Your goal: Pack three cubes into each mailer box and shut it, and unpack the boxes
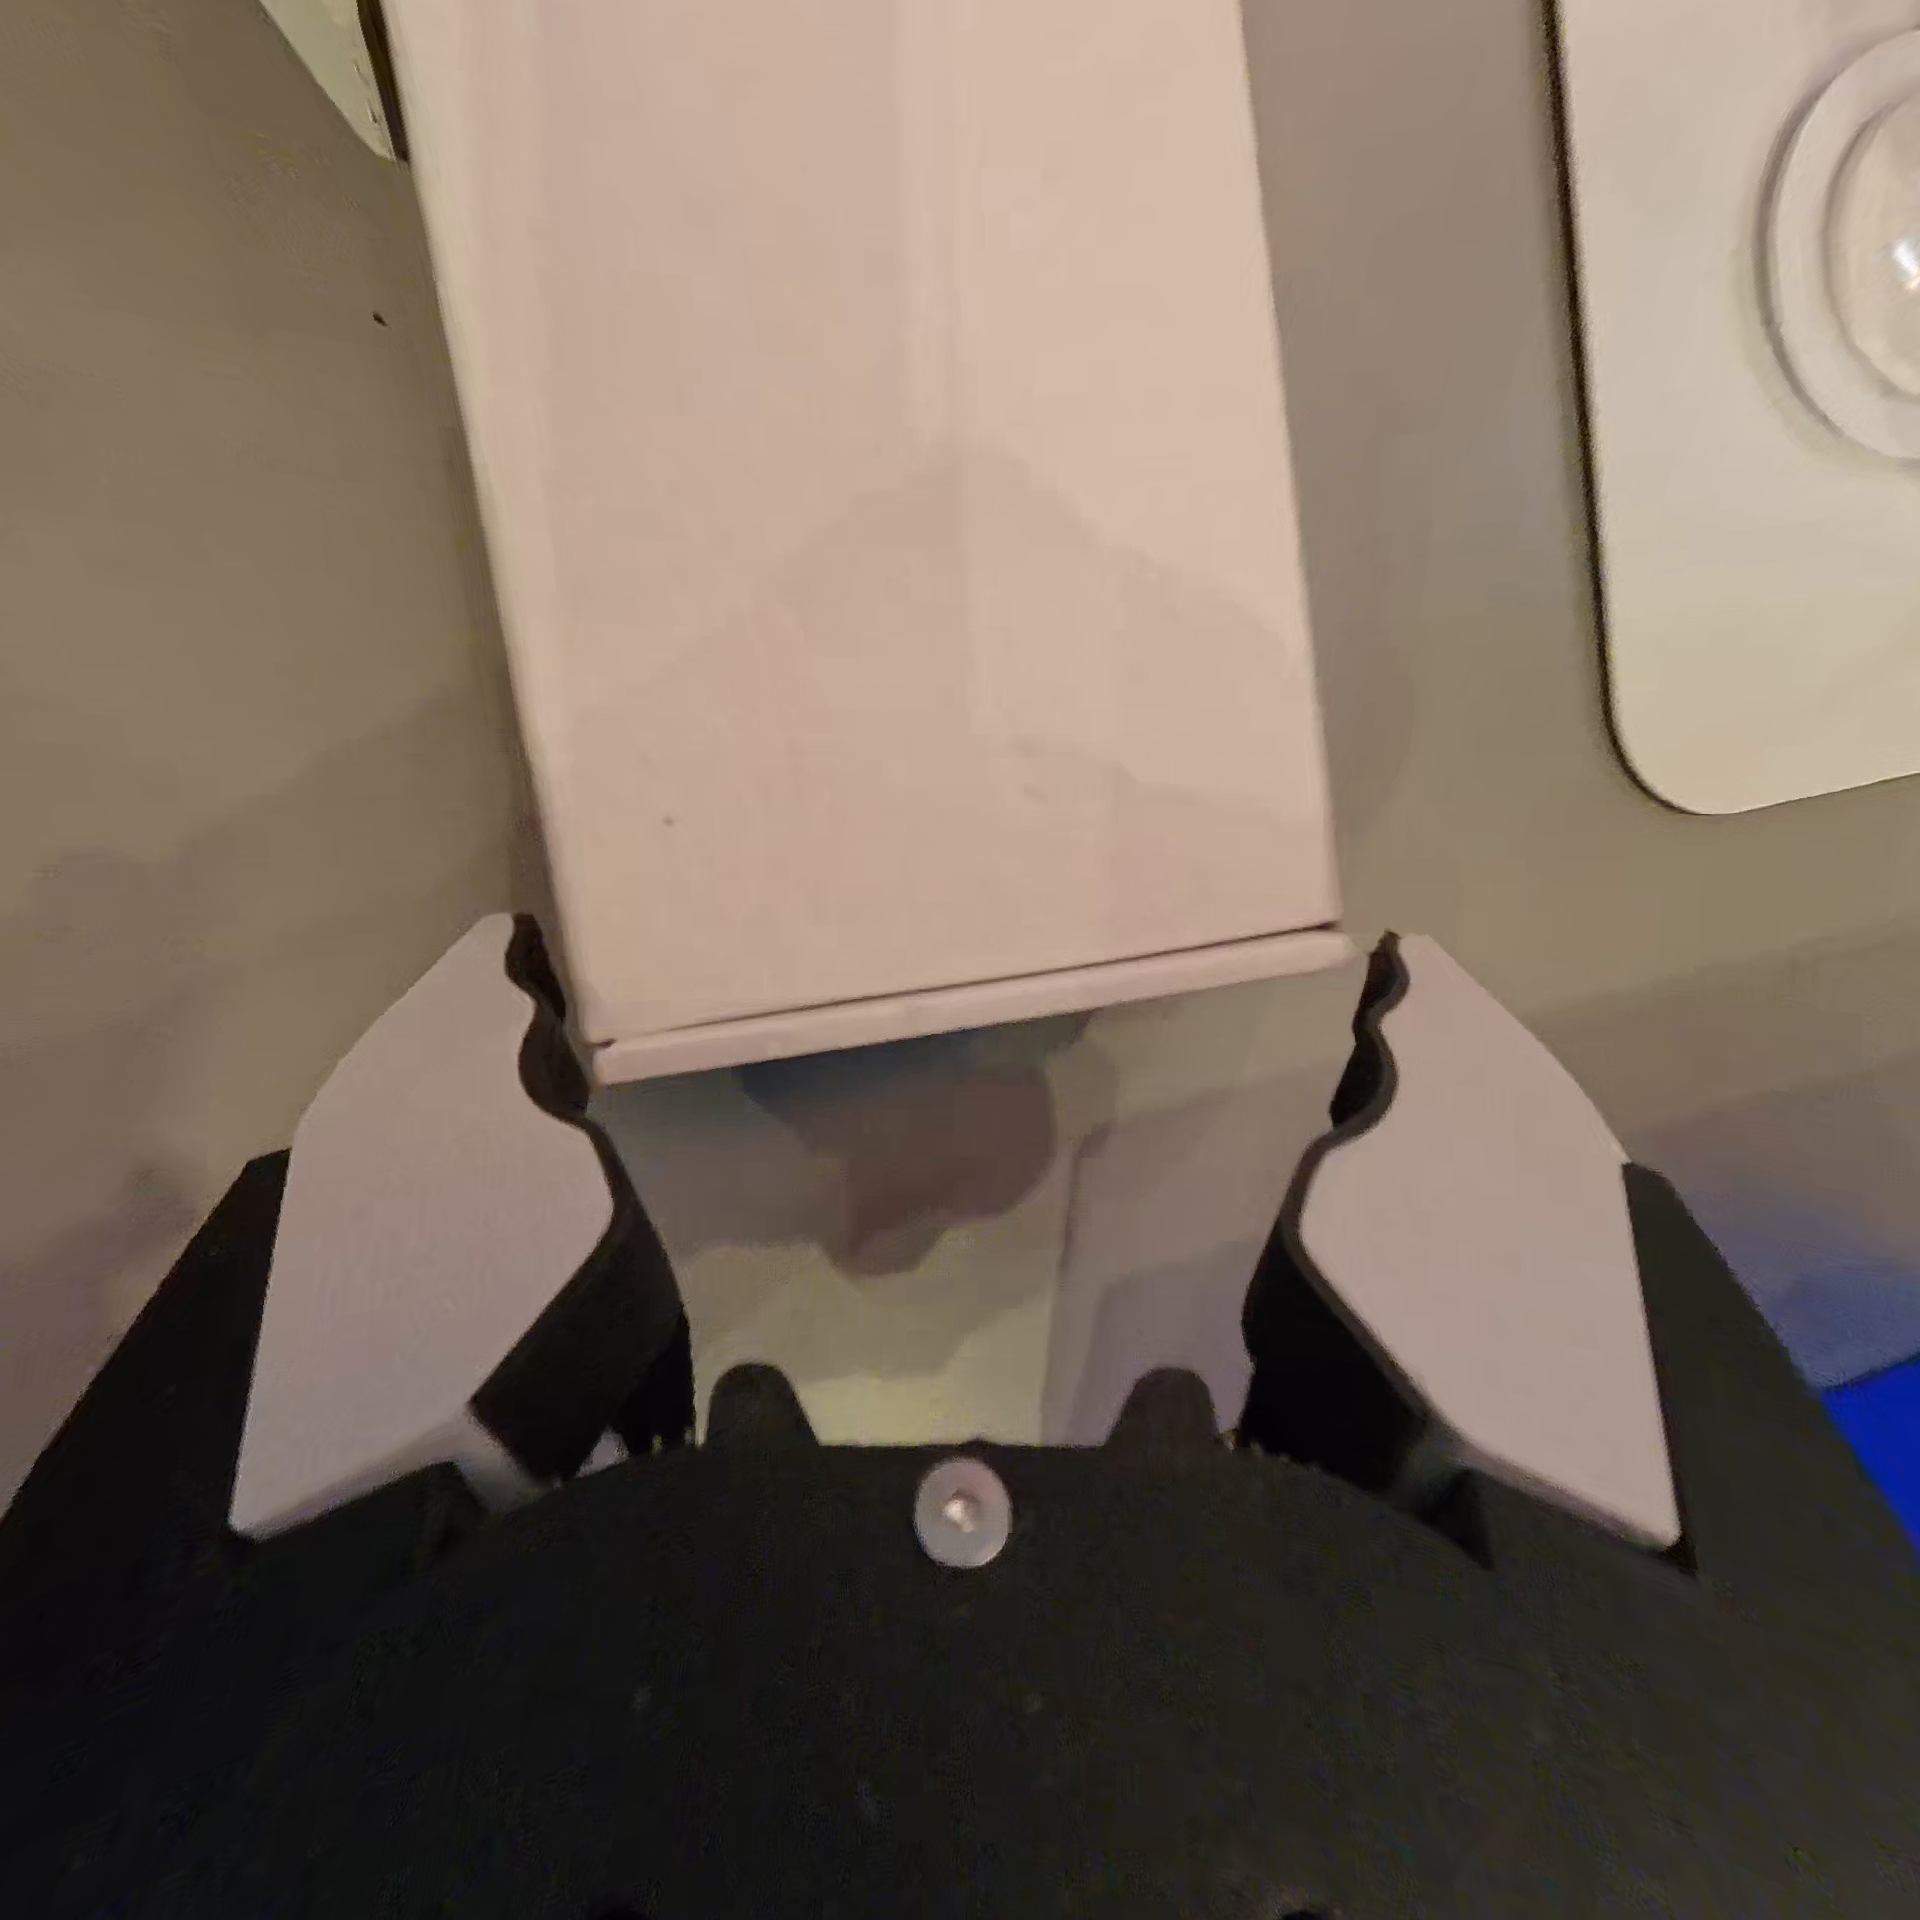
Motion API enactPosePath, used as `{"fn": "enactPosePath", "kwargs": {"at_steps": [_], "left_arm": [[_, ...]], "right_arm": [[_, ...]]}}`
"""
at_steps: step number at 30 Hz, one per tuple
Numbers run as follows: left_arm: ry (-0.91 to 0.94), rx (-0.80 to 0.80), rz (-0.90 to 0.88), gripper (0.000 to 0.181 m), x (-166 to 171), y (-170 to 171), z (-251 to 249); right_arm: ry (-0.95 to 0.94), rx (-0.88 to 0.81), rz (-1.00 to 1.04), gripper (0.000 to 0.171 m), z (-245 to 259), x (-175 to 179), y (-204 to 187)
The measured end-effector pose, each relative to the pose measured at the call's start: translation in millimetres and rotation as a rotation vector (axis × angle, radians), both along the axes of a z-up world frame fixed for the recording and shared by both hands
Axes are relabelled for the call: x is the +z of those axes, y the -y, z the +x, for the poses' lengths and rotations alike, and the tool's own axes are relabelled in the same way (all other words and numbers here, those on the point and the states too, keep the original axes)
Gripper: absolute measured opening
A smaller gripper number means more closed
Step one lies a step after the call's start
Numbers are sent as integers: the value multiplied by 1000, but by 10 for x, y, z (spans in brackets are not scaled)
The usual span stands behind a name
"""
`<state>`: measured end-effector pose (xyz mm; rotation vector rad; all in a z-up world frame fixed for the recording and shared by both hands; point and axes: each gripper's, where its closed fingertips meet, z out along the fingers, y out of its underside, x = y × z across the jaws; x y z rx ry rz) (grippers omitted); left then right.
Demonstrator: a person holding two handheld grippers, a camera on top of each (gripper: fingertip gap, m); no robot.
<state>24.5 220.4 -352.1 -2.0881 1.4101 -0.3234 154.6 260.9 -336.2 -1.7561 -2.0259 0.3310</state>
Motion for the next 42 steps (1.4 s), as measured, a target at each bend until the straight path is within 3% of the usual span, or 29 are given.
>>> {"fn": "enactPosePath", "kwargs": {"at_steps": [5,10,12,19,29,37,42], "left_arm": [[25,-52,-9,134,3,-88,91],[59,-92,-35,131,-39,-119,264],[56,-87,-29,128,-40,-136,304],[100,-76,-37,125,-37,-131,326],[52,-57,-39,128,-84,-65,239],[35,-65,-37,105,-78,-104,315],[42,-76,-33,97,-68,-11,357]], "right_arm": [[36,35,43,146,-190,205,84],[238,72,233,140,-387,-55,148],[256,24,220,129,-410,-107,97],[241,27,230,123,-407,-101,62],[286,69,75,139,-171,-46,80],[391,63,-16,134,-104,-128,75],[404,70,-41,141,-151,-179,193]]}}
